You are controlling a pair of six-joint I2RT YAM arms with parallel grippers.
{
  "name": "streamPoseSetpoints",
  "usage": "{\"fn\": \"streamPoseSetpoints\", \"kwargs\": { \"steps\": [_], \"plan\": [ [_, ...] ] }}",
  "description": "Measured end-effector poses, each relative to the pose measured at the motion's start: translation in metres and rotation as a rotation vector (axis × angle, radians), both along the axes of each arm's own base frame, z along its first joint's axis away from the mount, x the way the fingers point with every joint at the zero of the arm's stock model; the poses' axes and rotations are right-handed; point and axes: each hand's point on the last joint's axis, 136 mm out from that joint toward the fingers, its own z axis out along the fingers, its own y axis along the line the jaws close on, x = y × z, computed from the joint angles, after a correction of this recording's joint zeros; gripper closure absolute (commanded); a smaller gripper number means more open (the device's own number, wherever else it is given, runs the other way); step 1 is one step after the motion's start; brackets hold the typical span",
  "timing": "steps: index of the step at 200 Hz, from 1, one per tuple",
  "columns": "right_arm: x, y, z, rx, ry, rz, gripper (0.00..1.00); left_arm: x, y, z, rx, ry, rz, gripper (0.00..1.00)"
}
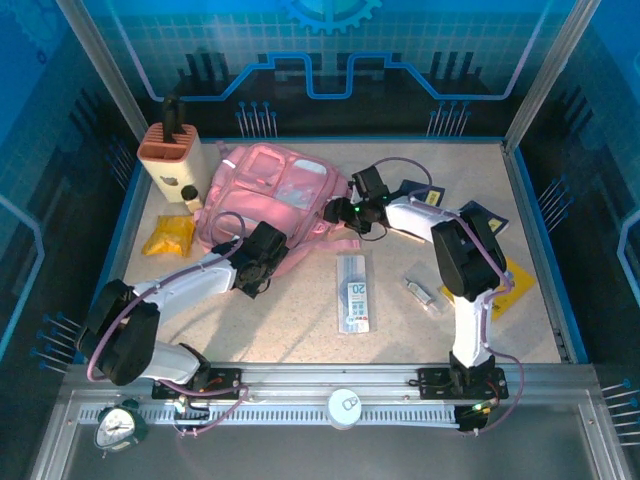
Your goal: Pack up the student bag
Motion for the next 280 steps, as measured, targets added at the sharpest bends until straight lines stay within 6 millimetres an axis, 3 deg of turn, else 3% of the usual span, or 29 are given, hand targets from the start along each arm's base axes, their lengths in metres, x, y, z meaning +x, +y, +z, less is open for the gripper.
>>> {"fn": "streamPoseSetpoints", "kwargs": {
  "steps": [17, 60, 105, 142, 188, 235, 280],
  "plan": [
    [0.008, 0.004, -0.006, 0.008, -0.005, -0.003, 0.50, 0.002, -0.005, 0.005, -0.003, -0.020, -0.035, 0.01],
    [0.021, 0.010, -0.009, 0.059, -0.024, 0.010, 0.83, 0.005, -0.025, 0.014, -0.023, -0.068, -0.130, 0.01],
    [0.025, 0.005, -0.001, 0.097, -0.045, 0.011, 1.00, 0.010, -0.031, 0.008, -0.023, -0.121, -0.193, 0.01],
    [0.008, -0.009, 0.027, 0.118, -0.072, 0.007, 1.00, 0.022, -0.032, 0.007, -0.002, -0.165, -0.241, 0.01],
    [-0.031, -0.022, 0.066, 0.143, -0.121, 0.001, 1.00, 0.053, -0.002, 0.016, 0.033, -0.235, -0.240, 0.02],
    [-0.056, -0.012, 0.063, 0.132, -0.080, -0.058, 1.00, 0.073, 0.017, 0.035, 0.098, -0.286, -0.315, 0.03],
    [-0.056, -0.013, 0.057, 0.141, -0.039, -0.175, 1.00, 0.062, 0.014, 0.088, 0.114, -0.387, -0.420, 0.13]
  ]
}}
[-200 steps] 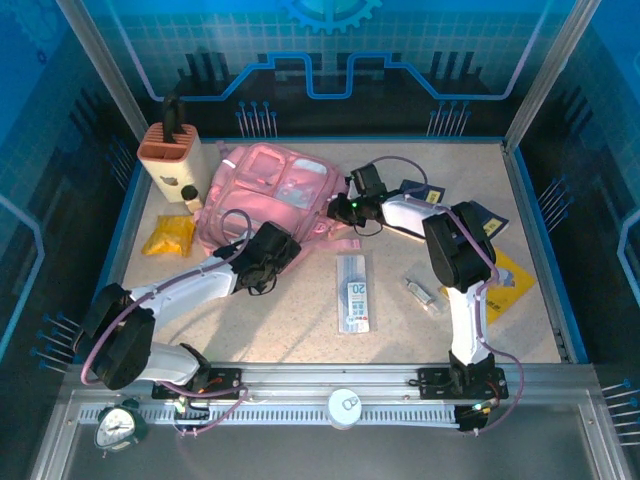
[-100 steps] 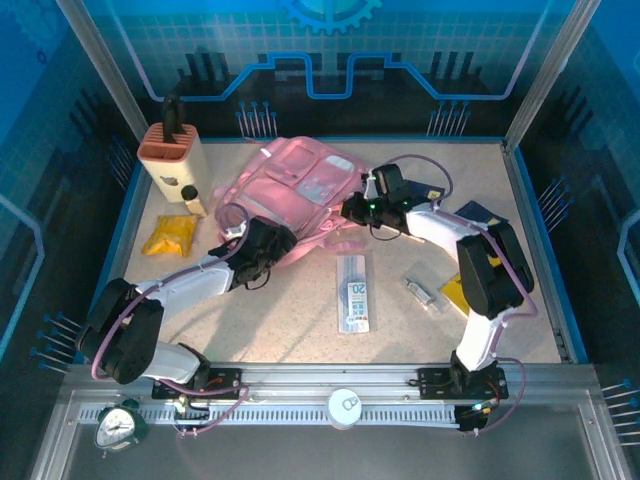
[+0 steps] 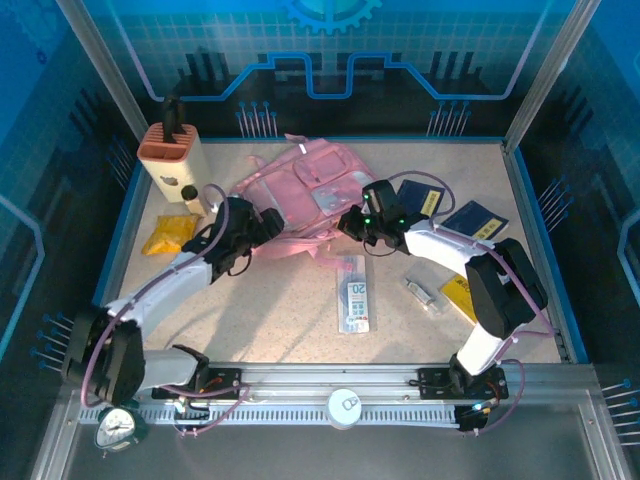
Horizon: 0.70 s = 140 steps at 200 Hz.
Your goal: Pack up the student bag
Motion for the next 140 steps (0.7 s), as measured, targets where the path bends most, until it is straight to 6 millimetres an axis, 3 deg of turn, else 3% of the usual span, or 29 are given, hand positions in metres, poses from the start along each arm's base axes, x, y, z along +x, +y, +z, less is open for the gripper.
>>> {"fn": "streamPoseSetpoints", "kwargs": {
  "steps": [28, 51, 89, 140],
  "plan": [
    [0.001, -0.005, -0.002, 0.001, 0.027, -0.051, 1.00, -0.020, -0.016, 0.026, -0.014, -0.044, -0.075, 0.19],
    [0.001, -0.005, -0.002, 0.009, 0.039, -0.076, 1.00, -0.045, -0.055, 0.027, -0.003, -0.036, -0.203, 0.22],
    [0.000, -0.004, -0.002, 0.014, 0.054, -0.087, 1.00, -0.075, -0.112, 0.007, 0.083, -0.024, -0.397, 0.25],
    [0.001, -0.003, 0.002, 0.023, 0.063, -0.093, 1.00, -0.067, -0.162, -0.040, 0.267, -0.011, -0.552, 0.27]
  ]
}}
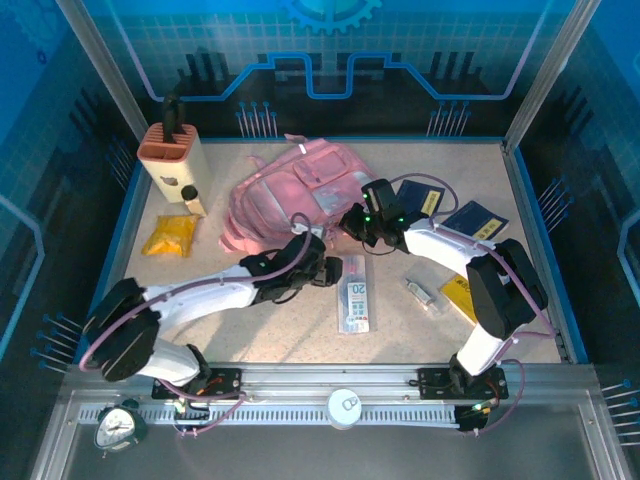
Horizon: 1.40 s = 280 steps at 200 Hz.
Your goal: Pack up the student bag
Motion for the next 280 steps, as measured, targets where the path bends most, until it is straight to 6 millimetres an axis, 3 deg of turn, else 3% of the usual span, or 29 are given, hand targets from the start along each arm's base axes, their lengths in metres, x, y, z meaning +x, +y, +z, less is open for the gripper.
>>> {"fn": "streamPoseSetpoints", "kwargs": {
  "steps": [55, 161, 187, 239, 280],
  "plan": [
    [0.000, 0.002, 0.002, 0.014, 0.007, -0.001, 1.00, 0.031, -0.018, -0.014, 0.034, -0.043, 0.060, 0.34],
    [-0.002, 0.004, 0.006, 0.046, 0.023, -0.010, 1.00, 0.061, -0.016, -0.025, 0.019, -0.058, 0.207, 0.51],
    [-0.002, 0.004, 0.006, 0.050, 0.024, -0.012, 1.00, 0.068, -0.016, -0.026, 0.035, -0.071, 0.221, 0.60],
    [0.001, 0.005, 0.009, 0.059, 0.009, -0.014, 1.00, 0.082, -0.007, -0.020, 0.056, -0.090, 0.267, 0.92],
    [0.001, 0.005, 0.009, 0.060, 0.007, -0.014, 1.00, 0.081, -0.004, -0.021, 0.068, -0.088, 0.270, 1.00]
  ]
}}
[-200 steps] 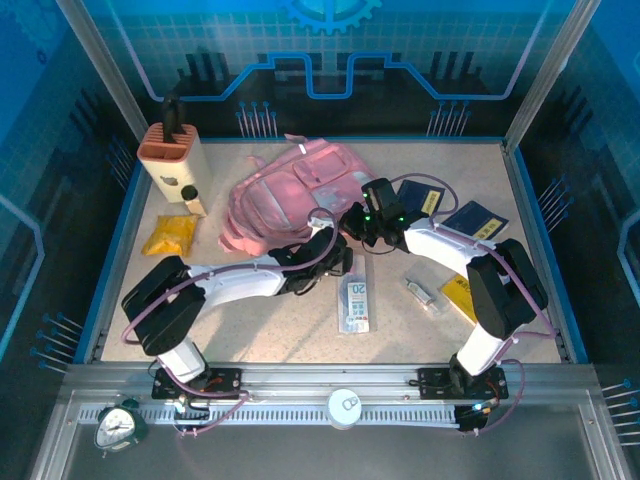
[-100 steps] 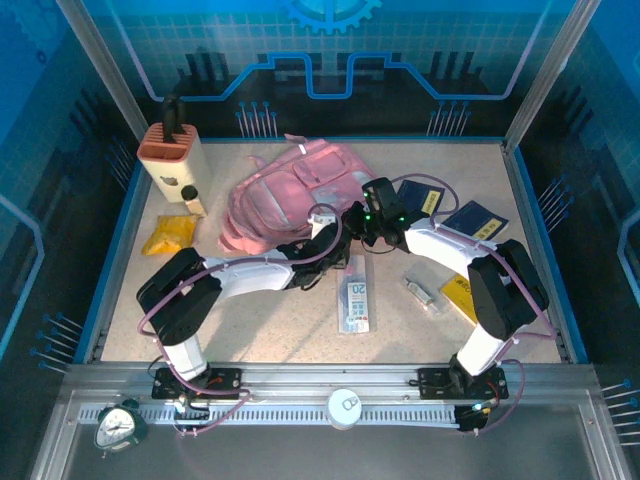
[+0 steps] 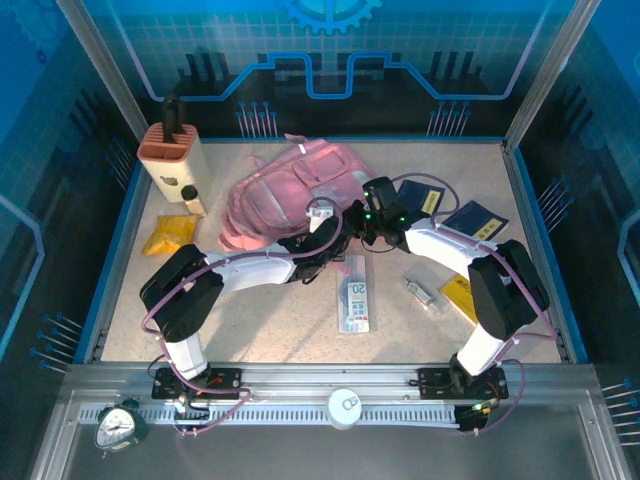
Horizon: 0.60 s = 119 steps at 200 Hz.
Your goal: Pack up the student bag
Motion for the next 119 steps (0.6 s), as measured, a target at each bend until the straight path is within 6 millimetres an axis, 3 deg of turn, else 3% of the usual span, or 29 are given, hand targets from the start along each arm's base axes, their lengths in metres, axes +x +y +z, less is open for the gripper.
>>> {"fn": "streamPoseSetpoints", "kwargs": {
  "steps": [47, 119],
  "plan": [
    [0.002, 0.001, 0.004, 0.029, -0.007, 0.015, 1.00, -0.003, 0.005, 0.006, -0.012, 0.018, 0.002, 1.00],
    [0.007, -0.012, 0.009, 0.051, 0.000, 0.030, 1.00, -0.024, 0.035, 0.015, -0.021, 0.100, 0.005, 1.00]
  ]
}}
